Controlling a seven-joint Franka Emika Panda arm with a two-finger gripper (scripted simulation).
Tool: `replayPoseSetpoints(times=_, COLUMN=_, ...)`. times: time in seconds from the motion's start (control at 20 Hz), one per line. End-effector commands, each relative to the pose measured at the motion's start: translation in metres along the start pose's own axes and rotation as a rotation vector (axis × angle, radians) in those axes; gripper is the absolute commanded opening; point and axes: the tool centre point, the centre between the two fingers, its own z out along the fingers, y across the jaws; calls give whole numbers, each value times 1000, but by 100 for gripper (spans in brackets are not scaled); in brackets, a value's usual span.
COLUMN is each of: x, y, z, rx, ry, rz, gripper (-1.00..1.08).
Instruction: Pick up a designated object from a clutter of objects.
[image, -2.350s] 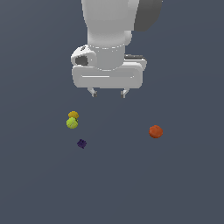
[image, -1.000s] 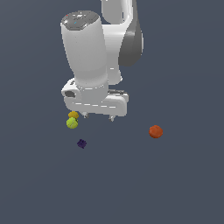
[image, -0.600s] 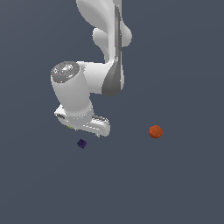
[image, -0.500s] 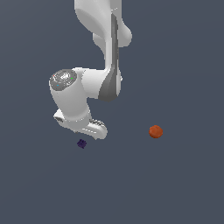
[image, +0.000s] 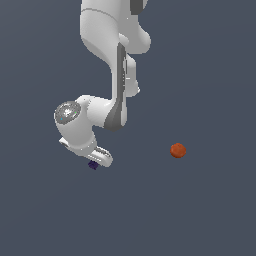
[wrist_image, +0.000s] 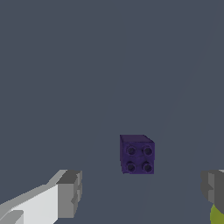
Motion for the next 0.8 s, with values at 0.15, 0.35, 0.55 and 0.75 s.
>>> replayPoseSetpoints(times=0.15, x=1, y=6, z=10, rx=-4, ry=-1, rz=13, gripper=100)
replayPoseSetpoints(times=0.35, x=0, y=6, z=12, rx=-4, ry=-2, rz=12, gripper=100)
replayPoseSetpoints(times=0.55, x=0, y=6, z=26, rx=-4, ry=-2, rz=12, gripper=100)
replayPoseSetpoints(times=0.75, x=-1, y=6, z=47, rx=-4, ry=-1, rz=13, gripper=100)
